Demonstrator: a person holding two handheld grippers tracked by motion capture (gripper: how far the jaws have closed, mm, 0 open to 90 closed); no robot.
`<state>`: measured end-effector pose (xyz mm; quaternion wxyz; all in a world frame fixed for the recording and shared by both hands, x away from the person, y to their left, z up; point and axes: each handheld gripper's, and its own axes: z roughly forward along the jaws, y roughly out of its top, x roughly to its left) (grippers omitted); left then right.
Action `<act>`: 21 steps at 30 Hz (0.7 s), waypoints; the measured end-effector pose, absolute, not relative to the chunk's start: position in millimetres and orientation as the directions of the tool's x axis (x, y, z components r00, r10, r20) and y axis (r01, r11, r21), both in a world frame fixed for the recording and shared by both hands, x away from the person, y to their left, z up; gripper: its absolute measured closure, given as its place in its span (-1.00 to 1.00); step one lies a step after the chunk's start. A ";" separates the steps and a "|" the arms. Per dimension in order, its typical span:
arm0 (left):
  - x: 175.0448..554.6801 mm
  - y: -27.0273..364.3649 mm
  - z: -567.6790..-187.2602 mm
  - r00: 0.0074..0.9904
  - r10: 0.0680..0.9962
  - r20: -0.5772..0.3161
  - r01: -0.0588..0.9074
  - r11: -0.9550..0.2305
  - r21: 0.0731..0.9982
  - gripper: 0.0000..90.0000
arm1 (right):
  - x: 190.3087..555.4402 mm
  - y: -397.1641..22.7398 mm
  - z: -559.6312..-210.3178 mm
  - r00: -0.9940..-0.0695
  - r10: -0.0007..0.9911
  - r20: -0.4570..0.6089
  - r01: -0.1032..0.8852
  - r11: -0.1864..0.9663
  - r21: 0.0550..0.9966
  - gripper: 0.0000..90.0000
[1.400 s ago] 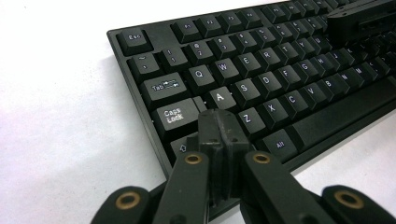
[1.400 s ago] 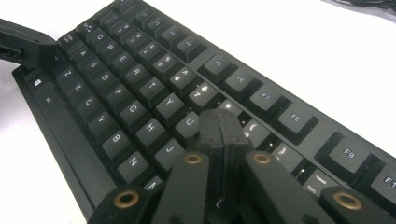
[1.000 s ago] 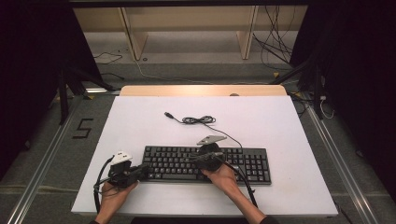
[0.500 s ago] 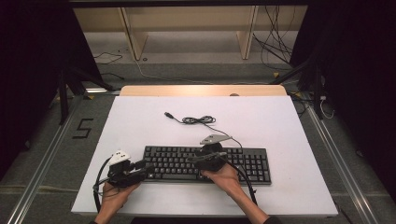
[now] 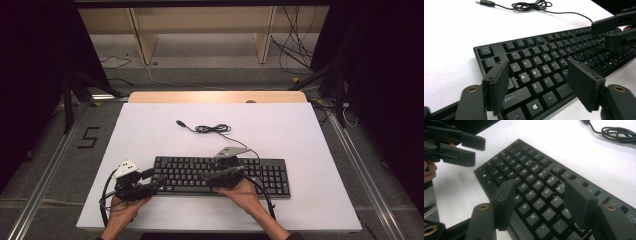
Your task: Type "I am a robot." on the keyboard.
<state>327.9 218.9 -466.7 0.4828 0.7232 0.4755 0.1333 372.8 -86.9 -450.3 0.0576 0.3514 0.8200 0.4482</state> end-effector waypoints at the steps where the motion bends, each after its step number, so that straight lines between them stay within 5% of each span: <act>1: 327.7 218.9 -466.4 0.512 0.817 -0.266 0.556 -0.079 0.827 -0.29 | 371.9 -87.1 -450.0 -0.747 0.626 0.221 0.524 0.351 0.776 -0.04; 8: 327.1 219.4 -465.2 0.514 0.816 -0.265 0.548 -0.075 0.833 -0.38 | 362.0 -90.3 -450.0 -0.766 0.603 0.221 0.511 0.365 0.778 0.05; 21: 326.4 218.8 -464.5 0.516 0.813 -0.270 0.540 -0.064 0.839 -0.43 | 345.4 -81.9 -458.9 -0.805 0.558 0.199 0.489 0.435 0.756 0.79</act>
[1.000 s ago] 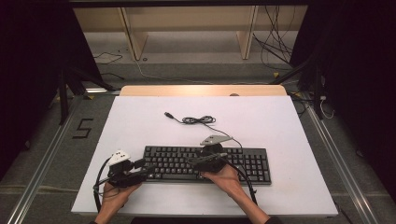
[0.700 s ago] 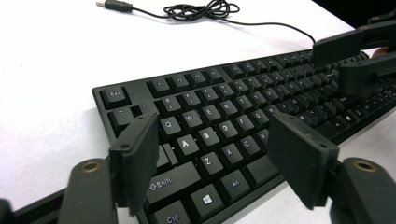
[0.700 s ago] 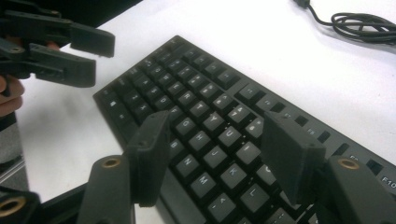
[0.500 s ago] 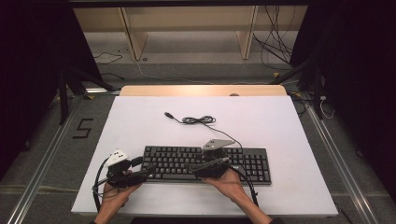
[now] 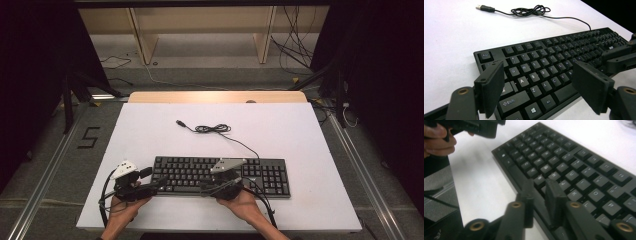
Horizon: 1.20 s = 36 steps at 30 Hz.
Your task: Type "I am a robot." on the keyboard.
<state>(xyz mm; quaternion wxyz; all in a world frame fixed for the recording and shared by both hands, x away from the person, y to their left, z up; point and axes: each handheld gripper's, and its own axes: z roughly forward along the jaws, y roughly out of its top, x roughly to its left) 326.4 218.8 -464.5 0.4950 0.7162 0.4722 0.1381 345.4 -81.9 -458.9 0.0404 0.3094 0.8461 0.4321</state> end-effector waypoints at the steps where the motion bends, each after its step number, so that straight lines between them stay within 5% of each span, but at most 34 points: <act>1: 326.4 218.8 -464.5 0.517 0.813 -0.268 0.538 -0.066 0.840 -0.43 | 345.1 -81.3 -459.8 -0.808 0.555 0.197 0.486 0.440 0.755 0.84; 6: 326.2 218.8 -464.4 0.520 0.812 -0.266 0.538 -0.069 0.840 -0.42 | 345.0 -79.7 -464.9 -0.808 0.558 0.186 0.489 0.461 0.740 1.00; 36: 327.5 218.4 -465.3 0.520 0.812 -0.265 0.541 -0.073 0.838 -0.42 | 347.0 -75.3 -479.5 -0.796 0.585 0.157 0.508 0.502 0.701 1.00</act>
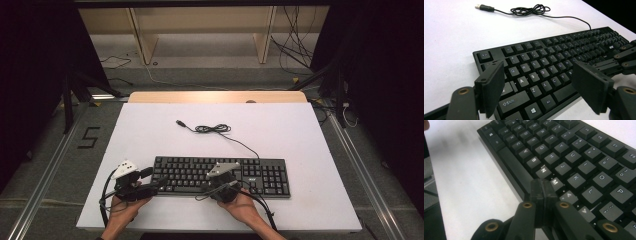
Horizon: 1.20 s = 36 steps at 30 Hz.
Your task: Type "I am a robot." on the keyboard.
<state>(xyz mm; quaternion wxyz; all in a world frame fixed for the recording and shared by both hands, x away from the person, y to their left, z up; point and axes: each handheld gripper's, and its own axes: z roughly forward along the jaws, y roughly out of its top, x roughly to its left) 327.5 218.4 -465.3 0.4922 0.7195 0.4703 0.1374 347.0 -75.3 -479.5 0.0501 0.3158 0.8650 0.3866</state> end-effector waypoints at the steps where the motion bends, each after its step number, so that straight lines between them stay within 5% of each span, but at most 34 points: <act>1: 327.5 218.4 -465.3 0.520 0.812 -0.265 0.541 -0.073 0.838 -0.42 | 347.4 -76.0 -478.9 -0.793 0.585 0.167 0.512 0.494 0.703 1.00; 9: 332.0 219.1 -466.0 0.501 0.812 -0.298 0.565 -0.047 0.824 -0.30 | 350.6 -87.6 -467.4 -0.780 0.587 0.219 0.518 0.409 0.751 0.65; 19: 340.2 216.0 -467.1 0.505 0.815 -0.283 0.590 -0.087 0.802 0.31 | 348.3 -99.0 -459.2 -0.766 0.596 0.243 0.525 0.360 0.772 0.12; 31: 352.3 208.3 -472.3 0.517 0.823 -0.234 0.608 -0.160 0.777 0.94 | 341.9 -102.5 -454.4 -0.773 0.588 0.238 0.508 0.350 0.787 -0.05; 36: 356.1 207.5 -475.3 0.515 0.827 -0.225 0.616 -0.175 0.768 0.98 | 340.3 -102.4 -453.6 -0.775 0.585 0.239 0.507 0.348 0.789 -0.11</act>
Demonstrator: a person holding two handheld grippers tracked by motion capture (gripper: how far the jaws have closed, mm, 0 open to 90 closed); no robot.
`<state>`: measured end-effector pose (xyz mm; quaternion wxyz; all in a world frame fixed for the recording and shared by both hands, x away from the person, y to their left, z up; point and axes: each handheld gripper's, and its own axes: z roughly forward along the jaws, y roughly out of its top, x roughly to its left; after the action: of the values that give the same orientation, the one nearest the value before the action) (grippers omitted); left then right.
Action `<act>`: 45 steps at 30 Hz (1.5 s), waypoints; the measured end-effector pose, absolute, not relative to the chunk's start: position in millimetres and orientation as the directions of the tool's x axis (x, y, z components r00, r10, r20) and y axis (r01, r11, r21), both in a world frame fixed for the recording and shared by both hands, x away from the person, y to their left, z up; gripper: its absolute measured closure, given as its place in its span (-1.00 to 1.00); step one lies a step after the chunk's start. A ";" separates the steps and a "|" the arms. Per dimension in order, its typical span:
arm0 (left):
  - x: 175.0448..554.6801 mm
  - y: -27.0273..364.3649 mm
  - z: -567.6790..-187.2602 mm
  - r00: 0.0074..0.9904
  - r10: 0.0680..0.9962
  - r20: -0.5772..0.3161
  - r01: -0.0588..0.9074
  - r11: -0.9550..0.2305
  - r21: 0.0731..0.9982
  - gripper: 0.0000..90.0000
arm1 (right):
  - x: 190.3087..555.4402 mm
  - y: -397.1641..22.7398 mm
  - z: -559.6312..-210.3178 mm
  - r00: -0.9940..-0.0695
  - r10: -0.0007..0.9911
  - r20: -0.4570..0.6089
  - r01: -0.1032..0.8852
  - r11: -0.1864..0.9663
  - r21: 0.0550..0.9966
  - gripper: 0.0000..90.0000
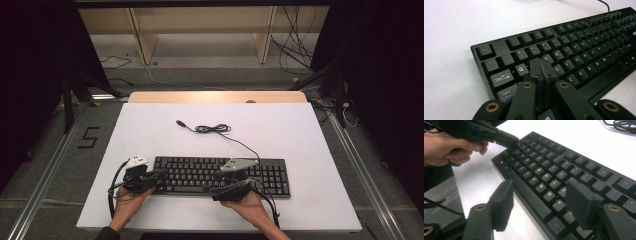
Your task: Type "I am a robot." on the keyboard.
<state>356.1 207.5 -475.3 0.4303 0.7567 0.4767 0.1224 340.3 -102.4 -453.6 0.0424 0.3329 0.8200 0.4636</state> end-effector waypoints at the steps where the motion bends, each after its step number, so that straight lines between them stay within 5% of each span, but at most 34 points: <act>1: 356.7 207.1 -475.7 0.515 0.826 -0.228 0.618 -0.174 0.767 0.98 | 340.0 -102.3 -453.5 -0.775 0.584 0.239 0.505 0.347 0.790 -0.12; 36: 362.5 203.3 -480.3 0.511 0.833 -0.212 0.653 -0.216 0.726 0.97 | 334.2 -103.4 -451.3 -0.780 0.579 0.237 0.495 0.340 0.800 -0.19; 45: 358.8 206.5 -472.4 0.515 0.823 -0.242 0.637 -0.178 0.750 0.79 | 335.7 -104.5 -451.1 -0.775 0.586 0.236 0.496 0.333 0.802 -0.20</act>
<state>358.8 206.5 -472.4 0.4247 0.7595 0.4804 0.1092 335.7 -104.5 -451.1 0.0475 0.3319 0.8151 0.4725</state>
